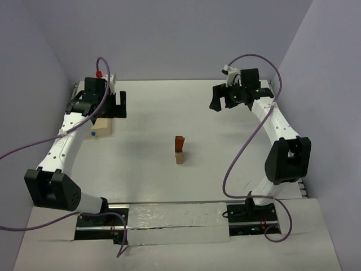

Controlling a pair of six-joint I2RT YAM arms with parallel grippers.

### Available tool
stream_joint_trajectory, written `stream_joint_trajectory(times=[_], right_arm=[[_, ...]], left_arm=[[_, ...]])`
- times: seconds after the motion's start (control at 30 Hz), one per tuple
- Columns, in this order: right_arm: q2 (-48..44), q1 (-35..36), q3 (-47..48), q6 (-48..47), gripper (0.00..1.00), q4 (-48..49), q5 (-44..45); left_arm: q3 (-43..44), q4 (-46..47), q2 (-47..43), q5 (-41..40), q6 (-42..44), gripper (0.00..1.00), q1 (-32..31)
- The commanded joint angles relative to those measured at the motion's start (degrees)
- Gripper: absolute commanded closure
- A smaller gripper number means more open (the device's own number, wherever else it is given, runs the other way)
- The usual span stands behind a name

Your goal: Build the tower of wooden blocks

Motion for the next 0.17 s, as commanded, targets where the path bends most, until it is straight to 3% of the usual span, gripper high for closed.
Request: stream_joint_trajectory(times=[0.0, 0.13], right_arm=[[0.1, -1.1, 2.6, 0.8, 0.00, 0.1, 1.6], [-1.1, -1.2, 0.7, 0.4, 0.00, 0.8, 2.7]], left_arm=[[-3.1, 4.9, -2.4, 1.5, 3.2, 0.01, 0.4], [-2.4, 5.8, -1.6, 2.2, 2.3, 0.01, 0.4]])
